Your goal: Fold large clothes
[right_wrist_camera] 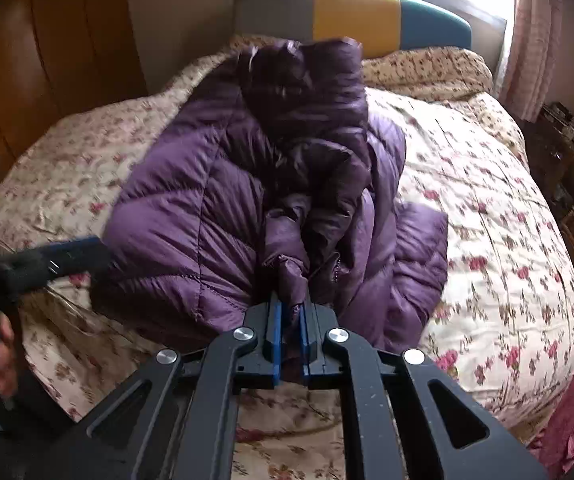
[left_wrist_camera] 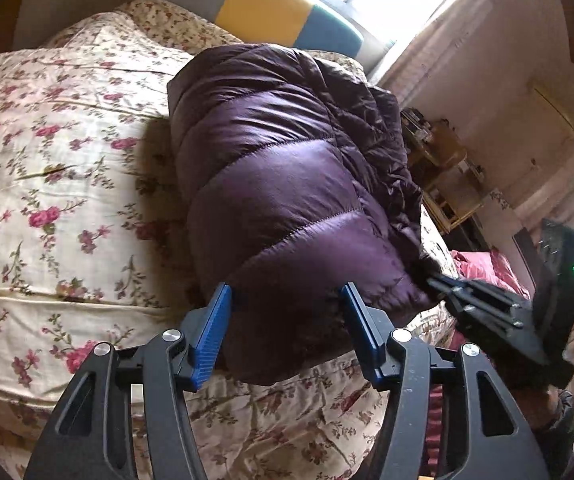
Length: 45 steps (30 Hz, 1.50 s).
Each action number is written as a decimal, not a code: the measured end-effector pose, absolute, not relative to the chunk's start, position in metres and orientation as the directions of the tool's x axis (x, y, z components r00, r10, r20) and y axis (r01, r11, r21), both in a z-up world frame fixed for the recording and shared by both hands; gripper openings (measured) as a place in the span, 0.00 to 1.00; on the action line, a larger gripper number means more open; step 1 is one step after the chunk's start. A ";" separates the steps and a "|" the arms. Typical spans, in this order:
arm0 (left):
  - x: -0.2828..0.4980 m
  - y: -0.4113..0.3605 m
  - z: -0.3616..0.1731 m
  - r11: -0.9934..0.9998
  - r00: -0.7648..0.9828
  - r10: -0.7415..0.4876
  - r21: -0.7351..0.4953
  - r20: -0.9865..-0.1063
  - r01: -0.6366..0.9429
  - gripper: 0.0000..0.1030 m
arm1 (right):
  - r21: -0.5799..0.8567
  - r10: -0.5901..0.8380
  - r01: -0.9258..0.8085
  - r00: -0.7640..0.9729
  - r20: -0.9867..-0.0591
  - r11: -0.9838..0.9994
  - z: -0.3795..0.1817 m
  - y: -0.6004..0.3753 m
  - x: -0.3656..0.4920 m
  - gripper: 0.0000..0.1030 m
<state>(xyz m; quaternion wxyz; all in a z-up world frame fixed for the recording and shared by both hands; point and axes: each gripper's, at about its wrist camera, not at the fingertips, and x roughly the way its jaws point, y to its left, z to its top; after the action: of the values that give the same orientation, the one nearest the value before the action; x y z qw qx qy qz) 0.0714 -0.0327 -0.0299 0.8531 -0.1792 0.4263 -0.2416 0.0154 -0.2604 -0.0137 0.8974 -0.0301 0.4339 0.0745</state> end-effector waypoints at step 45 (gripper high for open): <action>0.089 -0.092 -0.045 0.901 0.574 -0.433 -0.344 -0.695 0.264 0.55 | 0.095 0.102 -0.047 0.670 -0.735 0.994 -0.057 -0.279 -0.008 0.14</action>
<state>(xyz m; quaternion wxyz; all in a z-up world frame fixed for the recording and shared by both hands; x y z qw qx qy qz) 0.0892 -0.0915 -0.0446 0.8813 -0.1012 0.4171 -0.1979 -0.0084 -0.2789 -0.0573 0.9131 0.0339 0.4042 0.0407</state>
